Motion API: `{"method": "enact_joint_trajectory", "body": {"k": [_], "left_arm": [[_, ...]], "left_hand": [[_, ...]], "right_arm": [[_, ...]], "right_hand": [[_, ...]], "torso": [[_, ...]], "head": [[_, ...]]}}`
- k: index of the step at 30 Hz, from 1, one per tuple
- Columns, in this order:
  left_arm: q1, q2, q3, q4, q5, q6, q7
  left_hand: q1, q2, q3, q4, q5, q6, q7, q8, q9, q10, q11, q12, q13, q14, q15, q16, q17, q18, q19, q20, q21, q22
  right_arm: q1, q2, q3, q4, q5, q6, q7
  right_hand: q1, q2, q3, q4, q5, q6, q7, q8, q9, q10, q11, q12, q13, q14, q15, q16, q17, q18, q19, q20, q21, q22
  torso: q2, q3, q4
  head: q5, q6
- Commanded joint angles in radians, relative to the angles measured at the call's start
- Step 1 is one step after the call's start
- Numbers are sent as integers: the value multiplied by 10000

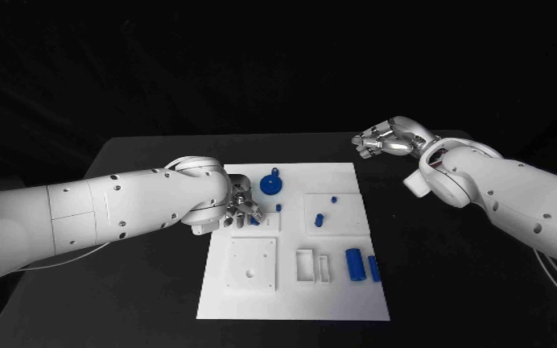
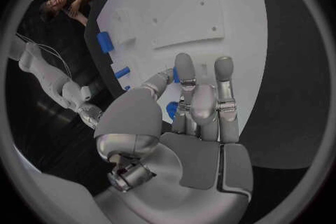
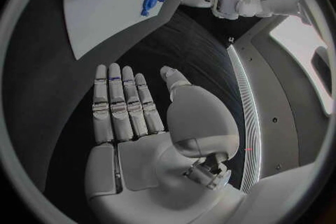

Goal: Assemble the parts on the task board

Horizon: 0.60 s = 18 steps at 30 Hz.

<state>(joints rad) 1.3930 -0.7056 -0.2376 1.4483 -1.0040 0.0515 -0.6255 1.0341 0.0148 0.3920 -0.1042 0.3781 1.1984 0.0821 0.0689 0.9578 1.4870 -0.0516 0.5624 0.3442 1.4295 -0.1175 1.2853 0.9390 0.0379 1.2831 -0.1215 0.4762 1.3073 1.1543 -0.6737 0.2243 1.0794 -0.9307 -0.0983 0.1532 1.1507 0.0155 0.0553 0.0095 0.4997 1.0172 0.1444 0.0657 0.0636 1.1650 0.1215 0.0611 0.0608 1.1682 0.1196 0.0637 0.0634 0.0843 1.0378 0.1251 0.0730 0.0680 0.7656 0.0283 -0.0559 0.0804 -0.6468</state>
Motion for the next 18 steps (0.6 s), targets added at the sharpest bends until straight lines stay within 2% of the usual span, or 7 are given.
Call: {"method": "enact_joint_trajectory", "body": {"k": [1,18], "left_arm": [[-56,54,-36,25,-8,89,109],[-56,60,-35,13,-12,31,147]], "left_hand": [[85,-74,259,-148,-90,1484,-1222,-5,-16,283,-265,43,0,41,8,40,-23,-43,62,-30,-65,175],[74,-252,78,165,-363,1488,-1239,-5,-56,284,-272,50,1,39,-2,42,-36,-68,85,-43,-108,175]], "right_arm": [[-8,7,8,-6,12,73,103],[-11,2,8,-5,12,66,101]], "right_hand": [[64,36,-59,20,23,-57,19,-37,-11,-71,-20,-26,-12,-51,-6,-24,-15,61,-97,-7,40,-9],[48,32,-100,-11,37,-70,26,-39,-12,-75,-17,-26,-12,-60,-1,-25,-15,63,-105,-4,42,-8]], "torso": [[-3,-5,-9],[2,-6,1]], "head": [[-10,7],[-42,-8]]}}
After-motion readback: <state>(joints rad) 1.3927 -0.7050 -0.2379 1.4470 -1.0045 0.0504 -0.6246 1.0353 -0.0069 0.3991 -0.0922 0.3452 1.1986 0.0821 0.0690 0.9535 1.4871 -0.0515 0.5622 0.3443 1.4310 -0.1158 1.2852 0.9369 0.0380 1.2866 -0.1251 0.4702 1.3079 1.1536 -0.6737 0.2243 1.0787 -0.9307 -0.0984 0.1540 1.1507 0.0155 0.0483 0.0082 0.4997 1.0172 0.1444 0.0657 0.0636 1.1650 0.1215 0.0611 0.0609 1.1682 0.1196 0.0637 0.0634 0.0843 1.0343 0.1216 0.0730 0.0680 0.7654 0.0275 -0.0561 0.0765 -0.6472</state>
